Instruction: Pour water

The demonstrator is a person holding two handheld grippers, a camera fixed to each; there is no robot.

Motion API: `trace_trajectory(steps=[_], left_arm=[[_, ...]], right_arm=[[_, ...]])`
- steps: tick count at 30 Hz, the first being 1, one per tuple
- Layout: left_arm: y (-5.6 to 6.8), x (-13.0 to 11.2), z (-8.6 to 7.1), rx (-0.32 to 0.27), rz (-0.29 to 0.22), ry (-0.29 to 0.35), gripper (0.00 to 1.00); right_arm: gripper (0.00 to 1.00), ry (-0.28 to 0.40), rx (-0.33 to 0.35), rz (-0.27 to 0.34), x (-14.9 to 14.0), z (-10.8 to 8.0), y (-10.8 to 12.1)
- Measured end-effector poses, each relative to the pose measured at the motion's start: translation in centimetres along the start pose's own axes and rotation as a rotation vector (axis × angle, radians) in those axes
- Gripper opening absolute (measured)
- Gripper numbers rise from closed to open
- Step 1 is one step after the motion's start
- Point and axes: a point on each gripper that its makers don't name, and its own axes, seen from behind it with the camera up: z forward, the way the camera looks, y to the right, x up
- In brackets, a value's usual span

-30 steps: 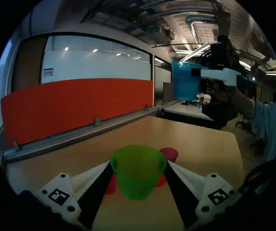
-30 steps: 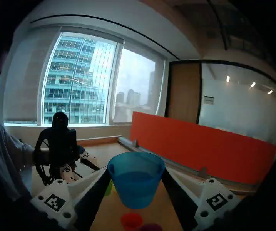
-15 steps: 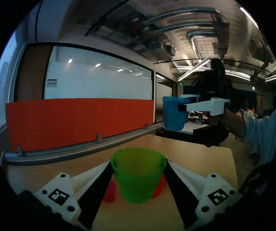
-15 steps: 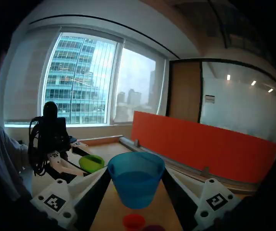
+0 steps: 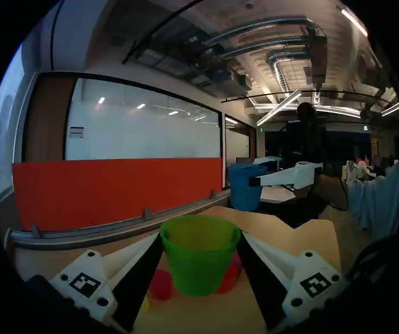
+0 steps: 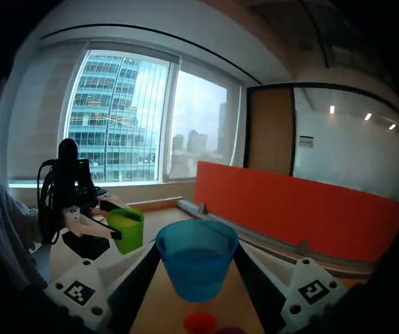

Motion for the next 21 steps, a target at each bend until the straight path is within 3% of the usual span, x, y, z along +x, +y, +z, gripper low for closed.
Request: trace_trajectory(steps=[21], left_arm=[[0.4,1.0,-0.5,-0.019,0.002,0.006,0.89]], right_arm=[[0.91,0.014,0.028,-0.009,0.5,1.3,-1.1]])
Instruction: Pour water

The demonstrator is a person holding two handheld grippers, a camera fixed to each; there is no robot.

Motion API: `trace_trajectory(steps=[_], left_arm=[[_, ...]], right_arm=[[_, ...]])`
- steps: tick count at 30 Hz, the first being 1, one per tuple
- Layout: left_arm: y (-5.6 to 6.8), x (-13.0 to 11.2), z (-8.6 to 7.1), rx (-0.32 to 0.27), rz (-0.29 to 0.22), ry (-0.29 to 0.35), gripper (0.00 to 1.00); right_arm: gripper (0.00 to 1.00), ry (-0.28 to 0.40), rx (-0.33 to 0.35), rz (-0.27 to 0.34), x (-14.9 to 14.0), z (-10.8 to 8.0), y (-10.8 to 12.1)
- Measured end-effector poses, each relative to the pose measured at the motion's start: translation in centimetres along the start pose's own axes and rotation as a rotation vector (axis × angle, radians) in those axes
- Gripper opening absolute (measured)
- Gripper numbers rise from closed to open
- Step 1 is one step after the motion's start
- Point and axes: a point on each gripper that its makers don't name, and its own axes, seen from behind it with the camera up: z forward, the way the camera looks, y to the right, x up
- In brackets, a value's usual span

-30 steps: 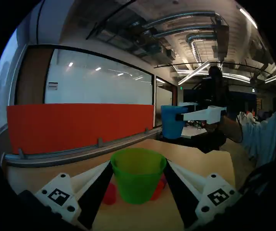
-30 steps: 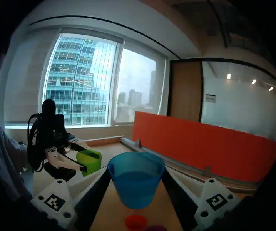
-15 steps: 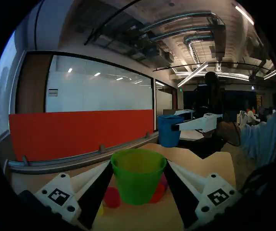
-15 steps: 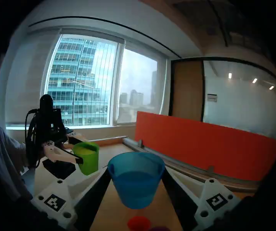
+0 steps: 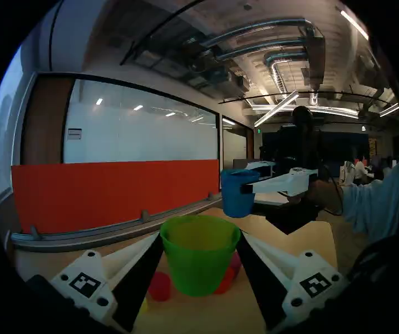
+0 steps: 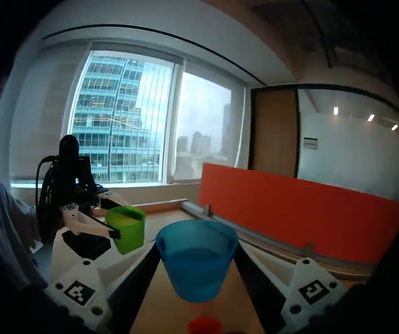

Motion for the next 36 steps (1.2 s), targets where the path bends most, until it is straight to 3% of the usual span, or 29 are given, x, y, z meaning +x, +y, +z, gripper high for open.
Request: trace_trajectory(steps=[23,36], left_arm=[[2.0,0.1,0.1,-0.037,0.007,0.003,0.89],[2.7,-0.4,0.5,-0.052,-0.002,-0.003,0.89]], right_arm=[[0.91,0.046,0.029,-0.176,3.3,2.1,-2.3],[0.91,0.050,0.018,-0.348,4.8,3.0,-2.6]])
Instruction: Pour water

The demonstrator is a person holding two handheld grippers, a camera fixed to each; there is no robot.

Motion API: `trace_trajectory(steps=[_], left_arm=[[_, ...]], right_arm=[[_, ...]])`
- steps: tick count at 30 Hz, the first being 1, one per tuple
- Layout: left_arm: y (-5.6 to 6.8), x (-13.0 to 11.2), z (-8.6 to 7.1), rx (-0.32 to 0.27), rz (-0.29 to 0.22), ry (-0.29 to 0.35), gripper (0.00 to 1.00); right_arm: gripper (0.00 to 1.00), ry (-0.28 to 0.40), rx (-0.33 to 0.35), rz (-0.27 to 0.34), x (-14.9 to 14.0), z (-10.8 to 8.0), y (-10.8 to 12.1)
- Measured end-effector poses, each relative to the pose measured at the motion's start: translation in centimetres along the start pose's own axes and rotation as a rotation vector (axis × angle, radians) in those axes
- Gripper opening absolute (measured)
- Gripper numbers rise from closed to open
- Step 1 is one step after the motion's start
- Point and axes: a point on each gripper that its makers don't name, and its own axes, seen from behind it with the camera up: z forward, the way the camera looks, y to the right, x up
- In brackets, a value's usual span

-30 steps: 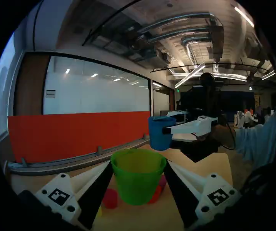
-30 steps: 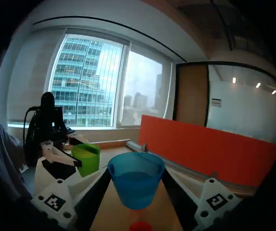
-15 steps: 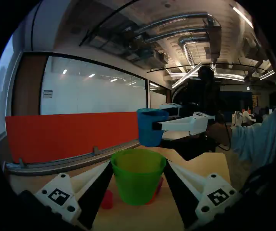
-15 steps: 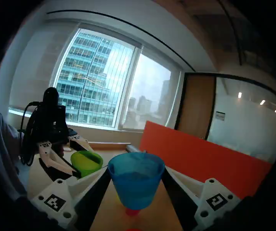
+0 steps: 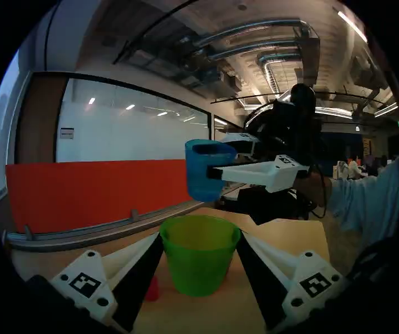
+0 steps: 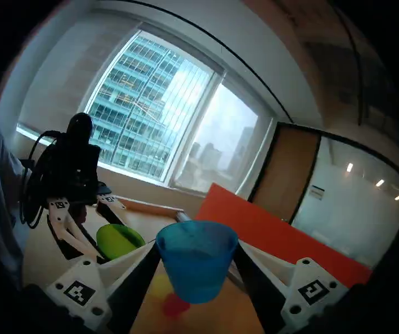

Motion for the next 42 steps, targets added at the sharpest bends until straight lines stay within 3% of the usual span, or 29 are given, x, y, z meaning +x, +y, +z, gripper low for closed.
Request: trace_trajectory(steps=[8,26,42], left_arm=[[0.3,-0.4,0.2,-0.011,-0.013,0.004,0.89],[1.4,-0.4,0.9,-0.039,-0.018,0.009,0.89],[1.6,-0.1,1.0,-0.051,-0.017,0.011,0.89]], right_arm=[[0.91,0.000,-0.002,-0.099,0.9,0.6,-0.1],[0.91,-0.001,-0.038,-0.397,2.8,2.2,1.0],[0.91,-0.013,-0.069,-0.557,3.8,2.9,2.3]])
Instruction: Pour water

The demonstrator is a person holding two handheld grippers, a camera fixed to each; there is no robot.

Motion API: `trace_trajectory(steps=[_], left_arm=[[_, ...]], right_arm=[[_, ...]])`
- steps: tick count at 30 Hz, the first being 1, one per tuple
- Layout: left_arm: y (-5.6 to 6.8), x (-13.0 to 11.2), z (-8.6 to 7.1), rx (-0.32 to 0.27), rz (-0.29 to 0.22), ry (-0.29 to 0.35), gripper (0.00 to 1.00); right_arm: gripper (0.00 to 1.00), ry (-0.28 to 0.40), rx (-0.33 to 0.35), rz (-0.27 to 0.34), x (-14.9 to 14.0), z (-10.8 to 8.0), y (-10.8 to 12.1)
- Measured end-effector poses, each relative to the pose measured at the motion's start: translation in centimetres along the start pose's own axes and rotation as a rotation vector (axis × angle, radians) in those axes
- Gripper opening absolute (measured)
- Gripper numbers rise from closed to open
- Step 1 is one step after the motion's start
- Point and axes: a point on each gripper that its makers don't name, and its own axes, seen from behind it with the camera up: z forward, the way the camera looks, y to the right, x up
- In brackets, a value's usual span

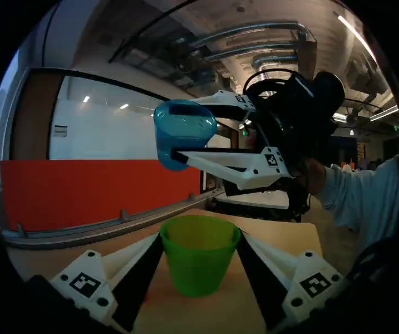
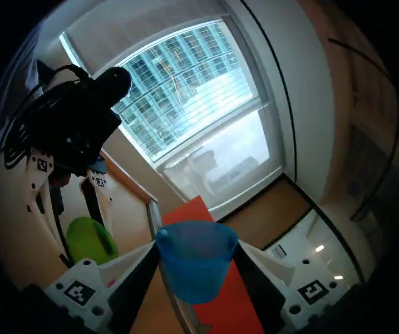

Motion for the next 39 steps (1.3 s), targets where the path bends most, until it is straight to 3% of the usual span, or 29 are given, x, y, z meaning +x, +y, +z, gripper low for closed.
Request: trace_trajectory(steps=[9,39], left_arm=[[0.1,0.0,0.0,-0.004,0.001,0.000,0.89],[0.4,-0.1,0.5,-0.007,0.009,-0.001,0.89]], right_arm=[[0.91,-0.010,-0.017,-0.076,-0.1,0.1,0.8],[0.91,-0.016,-0.067,-0.202,0.1,0.0,3.2]])
